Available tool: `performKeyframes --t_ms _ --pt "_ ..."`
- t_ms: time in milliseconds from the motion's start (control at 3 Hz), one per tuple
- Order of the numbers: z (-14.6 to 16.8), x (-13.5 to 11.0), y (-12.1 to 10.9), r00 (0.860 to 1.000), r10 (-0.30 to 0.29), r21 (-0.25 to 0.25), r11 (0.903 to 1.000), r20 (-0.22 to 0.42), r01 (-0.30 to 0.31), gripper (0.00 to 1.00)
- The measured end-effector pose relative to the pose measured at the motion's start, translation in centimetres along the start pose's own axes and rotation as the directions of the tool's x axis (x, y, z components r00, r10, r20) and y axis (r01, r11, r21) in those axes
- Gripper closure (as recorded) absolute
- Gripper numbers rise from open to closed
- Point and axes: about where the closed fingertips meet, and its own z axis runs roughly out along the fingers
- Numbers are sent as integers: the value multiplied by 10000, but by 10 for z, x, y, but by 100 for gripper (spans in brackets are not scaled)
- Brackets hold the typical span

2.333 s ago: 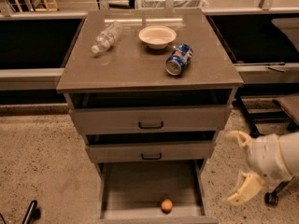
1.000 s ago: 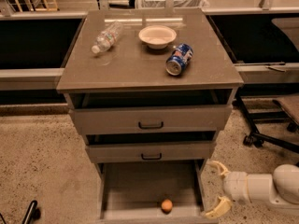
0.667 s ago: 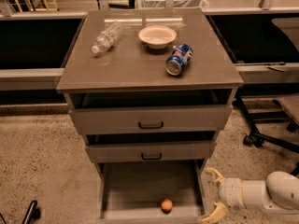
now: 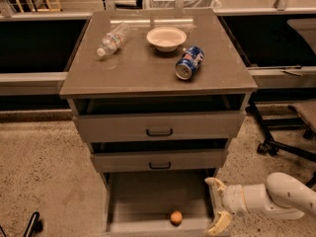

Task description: Pick orange from bottom drawer and place on counter

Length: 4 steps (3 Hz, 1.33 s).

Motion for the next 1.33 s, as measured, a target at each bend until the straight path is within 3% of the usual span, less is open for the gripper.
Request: performKeyframes --t_ms 667,1000,1333 --pt "69 45 -30 9930 -1181 -988 9882 -52 1170 0" --pt "102 72 -42 9880 -1475 -968 9850 -463 1425 0" --pt "123 103 -67 9860 -1531 -189 9882 -654 1522 0"
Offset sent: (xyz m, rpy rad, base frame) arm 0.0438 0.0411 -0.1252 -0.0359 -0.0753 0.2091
